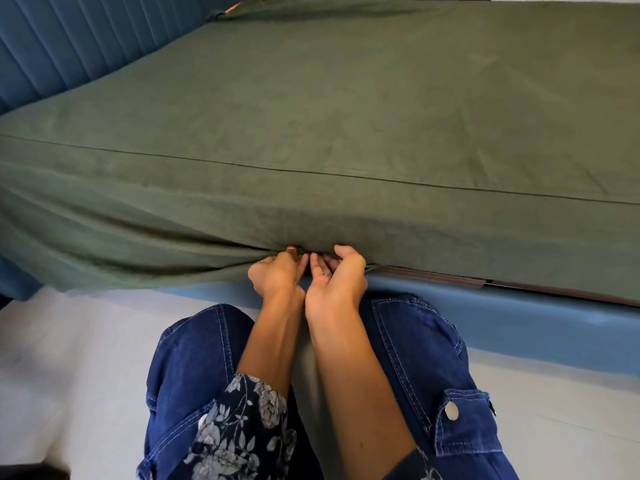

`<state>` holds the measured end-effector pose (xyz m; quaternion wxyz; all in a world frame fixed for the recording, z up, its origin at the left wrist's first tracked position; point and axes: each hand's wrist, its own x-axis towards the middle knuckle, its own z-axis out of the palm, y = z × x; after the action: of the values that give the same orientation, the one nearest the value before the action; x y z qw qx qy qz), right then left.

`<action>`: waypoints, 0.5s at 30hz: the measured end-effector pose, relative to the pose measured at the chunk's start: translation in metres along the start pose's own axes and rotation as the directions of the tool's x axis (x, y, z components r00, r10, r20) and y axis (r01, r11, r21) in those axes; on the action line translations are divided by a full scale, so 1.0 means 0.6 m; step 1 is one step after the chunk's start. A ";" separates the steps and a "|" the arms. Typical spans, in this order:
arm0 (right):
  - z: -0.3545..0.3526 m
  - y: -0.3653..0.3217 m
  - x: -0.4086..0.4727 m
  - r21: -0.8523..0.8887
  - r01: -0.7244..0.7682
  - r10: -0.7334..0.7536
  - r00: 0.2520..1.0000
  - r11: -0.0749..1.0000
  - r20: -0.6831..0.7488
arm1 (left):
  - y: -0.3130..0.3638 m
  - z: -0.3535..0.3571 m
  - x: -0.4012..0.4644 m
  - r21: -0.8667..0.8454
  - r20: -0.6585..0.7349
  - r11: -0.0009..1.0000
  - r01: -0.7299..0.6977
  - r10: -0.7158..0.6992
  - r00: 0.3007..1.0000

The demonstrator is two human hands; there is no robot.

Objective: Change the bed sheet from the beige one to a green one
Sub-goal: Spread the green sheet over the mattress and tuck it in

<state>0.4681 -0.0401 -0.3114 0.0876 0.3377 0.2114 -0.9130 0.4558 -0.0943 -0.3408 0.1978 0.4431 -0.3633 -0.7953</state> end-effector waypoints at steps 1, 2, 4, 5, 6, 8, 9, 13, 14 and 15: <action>0.000 -0.002 -0.011 0.022 -0.030 0.029 0.999 0.999 0.026 | 0.001 -0.001 -0.003 -0.024 0.011 0.999 0.026 -0.026 1.000; 0.001 -0.004 -0.019 0.049 -0.060 0.058 0.997 0.997 0.049 | 0.003 0.000 -0.003 -0.050 0.038 0.997 0.065 -0.063 0.997; 0.003 -0.005 -0.029 0.124 -0.111 0.099 0.990 0.986 0.097 | 0.015 -0.001 0.000 -0.146 0.138 0.971 0.191 -0.171 0.976; 0.004 -0.006 -0.029 0.148 -0.127 0.109 0.986 0.981 0.123 | 0.021 -0.002 0.002 -0.186 0.194 0.950 0.252 -0.216 0.957; 0.003 -0.005 -0.027 0.154 -0.136 0.112 0.982 0.979 0.152 | 0.027 -0.005 0.003 -0.222 0.246 0.930 0.294 -0.238 0.940; 0.002 -0.004 -0.013 0.151 -0.135 0.100 0.970 0.979 0.221 | 0.035 -0.002 -0.001 -0.288 0.346 0.895 0.340 -0.233 0.909; 0.000 -0.005 0.000 0.159 -0.133 0.090 0.964 0.978 0.252 | 0.033 0.001 -0.002 -0.309 0.374 0.888 0.339 -0.215 0.902; 0.001 -0.014 0.044 0.154 -0.172 0.101 0.916 0.973 0.388 | 0.023 0.016 0.007 -0.386 0.457 0.869 0.309 -0.111 0.883; 0.000 -0.018 0.050 0.160 -0.181 0.099 0.903 0.970 0.418 | 0.024 0.016 0.011 -0.388 0.470 0.871 0.302 -0.095 0.878; -0.003 -0.020 0.057 0.162 -0.191 0.104 0.894 0.968 0.436 | 0.025 0.014 0.013 -0.368 0.484 0.884 0.290 -0.084 0.871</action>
<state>0.4394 -0.0290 -0.3309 0.1663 0.1536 0.0682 -0.9717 0.4442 -0.1059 -0.3310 0.1199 0.2240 -0.1697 -0.9522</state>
